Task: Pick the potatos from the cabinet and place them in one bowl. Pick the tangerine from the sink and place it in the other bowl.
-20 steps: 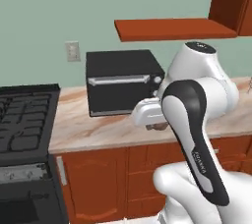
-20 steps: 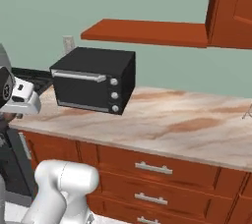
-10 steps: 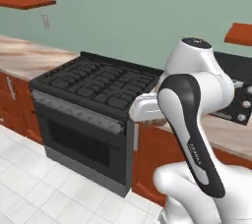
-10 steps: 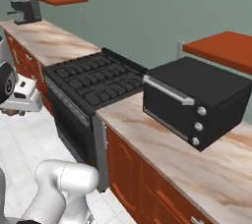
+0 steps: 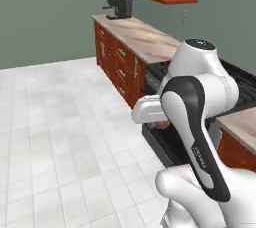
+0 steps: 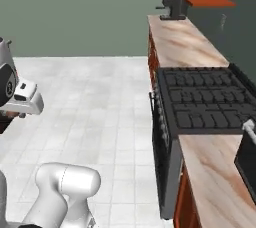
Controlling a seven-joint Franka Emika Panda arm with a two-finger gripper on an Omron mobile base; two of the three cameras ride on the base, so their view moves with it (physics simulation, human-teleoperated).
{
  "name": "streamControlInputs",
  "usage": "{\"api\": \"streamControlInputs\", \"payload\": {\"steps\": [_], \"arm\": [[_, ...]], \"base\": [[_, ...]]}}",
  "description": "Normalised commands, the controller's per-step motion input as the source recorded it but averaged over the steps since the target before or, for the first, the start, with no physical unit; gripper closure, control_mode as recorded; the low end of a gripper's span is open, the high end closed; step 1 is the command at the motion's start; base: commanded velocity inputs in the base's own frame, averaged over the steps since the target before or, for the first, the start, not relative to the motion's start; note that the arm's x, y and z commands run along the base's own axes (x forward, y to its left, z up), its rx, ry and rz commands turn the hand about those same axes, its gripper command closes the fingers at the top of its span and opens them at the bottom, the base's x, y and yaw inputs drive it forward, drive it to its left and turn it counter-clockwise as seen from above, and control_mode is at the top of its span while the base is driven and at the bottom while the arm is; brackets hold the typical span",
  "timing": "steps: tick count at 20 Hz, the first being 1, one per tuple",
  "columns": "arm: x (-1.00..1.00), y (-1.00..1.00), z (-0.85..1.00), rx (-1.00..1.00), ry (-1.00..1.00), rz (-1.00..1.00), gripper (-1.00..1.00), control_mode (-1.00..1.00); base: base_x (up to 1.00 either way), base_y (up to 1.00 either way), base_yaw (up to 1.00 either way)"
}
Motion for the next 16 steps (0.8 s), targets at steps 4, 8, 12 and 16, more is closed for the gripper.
{"api": "streamControlInputs", "payload": {"steps": [4,8,12,16], "arm": [[0.00,0.00,0.00,0.00,0.00,0.00,1.00,1.00],[0.00,0.00,0.00,0.00,0.00,0.00,1.00,1.00],[0.00,0.00,0.00,0.00,0.00,0.00,1.00,1.00],[0.00,0.00,0.00,0.00,0.00,0.00,1.00,1.00]], "base": [[0.00,0.27,1.00],[0.00,0.37,1.00],[0.00,0.45,0.98],[0.06,0.42,0.94]]}}
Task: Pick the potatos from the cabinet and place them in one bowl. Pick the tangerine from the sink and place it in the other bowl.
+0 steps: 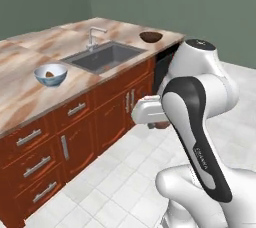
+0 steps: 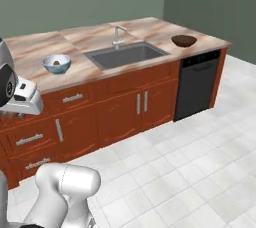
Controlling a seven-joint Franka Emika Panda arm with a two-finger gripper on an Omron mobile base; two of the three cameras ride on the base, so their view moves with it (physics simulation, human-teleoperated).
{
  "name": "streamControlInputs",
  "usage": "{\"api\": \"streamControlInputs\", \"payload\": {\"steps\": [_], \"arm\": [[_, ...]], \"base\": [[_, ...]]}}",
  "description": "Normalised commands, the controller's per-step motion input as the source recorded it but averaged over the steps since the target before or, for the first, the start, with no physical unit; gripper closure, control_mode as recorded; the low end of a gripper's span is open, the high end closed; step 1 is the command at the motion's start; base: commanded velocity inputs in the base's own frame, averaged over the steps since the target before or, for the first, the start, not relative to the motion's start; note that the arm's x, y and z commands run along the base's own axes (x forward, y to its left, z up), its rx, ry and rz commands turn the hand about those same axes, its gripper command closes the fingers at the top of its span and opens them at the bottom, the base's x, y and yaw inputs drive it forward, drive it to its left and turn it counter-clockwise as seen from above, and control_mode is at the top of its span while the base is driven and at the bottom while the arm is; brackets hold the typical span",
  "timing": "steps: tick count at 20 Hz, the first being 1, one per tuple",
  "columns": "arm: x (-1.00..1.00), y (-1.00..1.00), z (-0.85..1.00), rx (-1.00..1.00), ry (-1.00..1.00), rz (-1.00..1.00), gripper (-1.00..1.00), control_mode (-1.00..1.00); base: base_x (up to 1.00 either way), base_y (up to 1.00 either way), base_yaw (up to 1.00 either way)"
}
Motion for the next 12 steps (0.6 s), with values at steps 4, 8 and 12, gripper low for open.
{"api": "streamControlInputs", "payload": {"steps": [4,8,12], "arm": [[0.00,0.00,0.00,0.00,0.00,0.00,1.00,1.00],[0.00,0.00,0.00,0.00,0.00,0.00,1.00,1.00],[0.00,0.00,0.00,0.00,0.00,0.00,1.00,1.00]], "base": [[0.42,-0.07,0.45],[1.00,0.00,0.00],[1.00,-0.04,0.00]]}}
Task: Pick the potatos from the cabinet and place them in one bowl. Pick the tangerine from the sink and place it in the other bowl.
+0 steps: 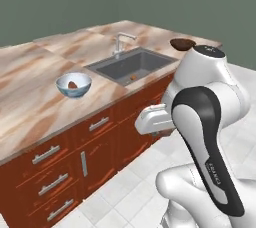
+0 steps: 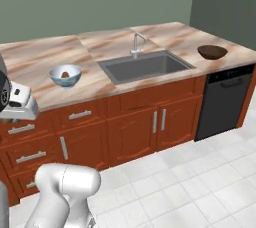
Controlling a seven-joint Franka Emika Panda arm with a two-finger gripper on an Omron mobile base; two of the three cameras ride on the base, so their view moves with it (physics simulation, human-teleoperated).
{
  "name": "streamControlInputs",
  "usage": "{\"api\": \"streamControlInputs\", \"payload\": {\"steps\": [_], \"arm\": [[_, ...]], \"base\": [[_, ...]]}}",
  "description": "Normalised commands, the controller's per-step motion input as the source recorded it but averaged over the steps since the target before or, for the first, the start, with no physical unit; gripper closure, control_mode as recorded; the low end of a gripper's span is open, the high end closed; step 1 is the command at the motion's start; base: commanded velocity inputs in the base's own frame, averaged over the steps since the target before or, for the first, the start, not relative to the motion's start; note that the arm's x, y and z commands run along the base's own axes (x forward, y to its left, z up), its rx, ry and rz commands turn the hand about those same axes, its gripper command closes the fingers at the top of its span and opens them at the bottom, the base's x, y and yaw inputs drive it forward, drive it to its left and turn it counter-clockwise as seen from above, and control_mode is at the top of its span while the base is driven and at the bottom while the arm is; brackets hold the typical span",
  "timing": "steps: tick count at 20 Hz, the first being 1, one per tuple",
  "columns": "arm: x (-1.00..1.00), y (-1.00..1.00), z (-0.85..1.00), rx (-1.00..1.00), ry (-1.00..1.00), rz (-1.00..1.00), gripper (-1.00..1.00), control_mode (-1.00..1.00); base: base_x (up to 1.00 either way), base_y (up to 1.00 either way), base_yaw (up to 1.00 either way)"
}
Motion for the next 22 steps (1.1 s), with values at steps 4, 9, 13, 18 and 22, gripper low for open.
{"api": "streamControlInputs", "payload": {"steps": [4,9,13,18,22], "arm": [[0.00,0.00,0.00,0.00,0.00,0.00,1.00,1.00],[0.00,0.00,0.00,0.00,0.00,0.00,1.00,1.00],[0.00,0.00,0.00,0.00,0.00,0.00,1.00,1.00],[0.00,0.00,0.00,0.00,0.00,0.00,1.00,1.00],[0.00,0.00,0.00,0.00,0.00,0.00,1.00,1.00]], "base": [[1.00,-0.13,0.00],[0.47,-0.02,0.18],[0.48,-0.03,0.43],[0.21,-0.33,0.42],[0.49,-0.51,0.18]]}}
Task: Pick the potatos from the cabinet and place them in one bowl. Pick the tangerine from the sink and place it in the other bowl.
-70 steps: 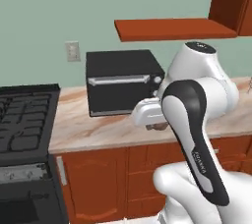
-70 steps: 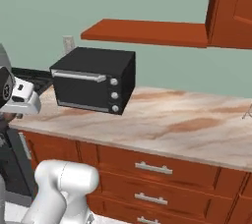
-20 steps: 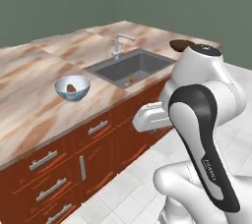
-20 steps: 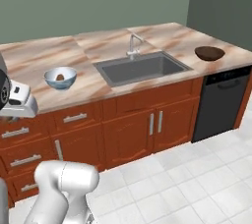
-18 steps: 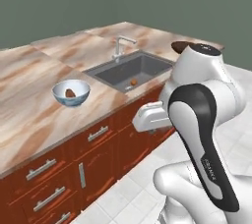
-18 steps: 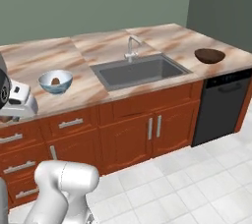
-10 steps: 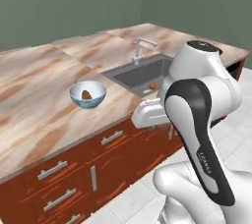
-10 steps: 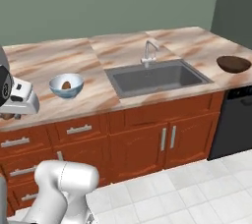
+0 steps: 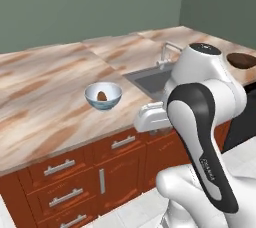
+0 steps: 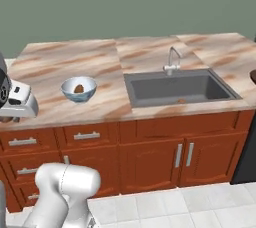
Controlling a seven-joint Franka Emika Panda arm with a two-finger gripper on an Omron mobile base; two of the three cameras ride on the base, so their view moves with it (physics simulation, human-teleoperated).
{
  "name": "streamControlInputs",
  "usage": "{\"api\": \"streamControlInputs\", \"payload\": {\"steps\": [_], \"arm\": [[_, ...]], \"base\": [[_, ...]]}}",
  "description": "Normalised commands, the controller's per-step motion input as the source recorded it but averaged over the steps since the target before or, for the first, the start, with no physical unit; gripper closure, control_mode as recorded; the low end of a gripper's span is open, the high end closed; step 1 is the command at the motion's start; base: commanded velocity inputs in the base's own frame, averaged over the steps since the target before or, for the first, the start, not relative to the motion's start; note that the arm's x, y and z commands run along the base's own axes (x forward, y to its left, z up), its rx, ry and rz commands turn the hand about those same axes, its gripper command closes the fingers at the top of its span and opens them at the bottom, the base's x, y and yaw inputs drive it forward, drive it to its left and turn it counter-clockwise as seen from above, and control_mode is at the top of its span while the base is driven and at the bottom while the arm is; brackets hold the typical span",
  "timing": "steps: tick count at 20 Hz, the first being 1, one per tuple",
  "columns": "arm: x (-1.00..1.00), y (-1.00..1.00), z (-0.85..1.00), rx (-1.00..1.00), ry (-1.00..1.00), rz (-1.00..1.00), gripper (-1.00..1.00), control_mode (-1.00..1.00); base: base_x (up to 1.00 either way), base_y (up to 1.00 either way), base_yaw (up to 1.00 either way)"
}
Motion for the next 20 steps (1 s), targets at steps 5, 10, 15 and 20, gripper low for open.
{"api": "streamControlInputs", "payload": {"steps": [5,10,15,20], "arm": [[0.00,0.00,0.00,0.00,0.00,0.00,1.00,1.00],[0.00,0.00,0.00,0.00,0.00,0.00,1.00,1.00],[0.00,0.00,0.00,0.00,0.00,0.00,1.00,1.00],[0.00,0.00,0.00,0.00,0.00,0.00,1.00,1.00]], "base": [[0.54,-0.66,0.16],[0.99,-0.49,0.08],[0.61,-0.13,0.11],[0.16,0.51,0.18]]}}
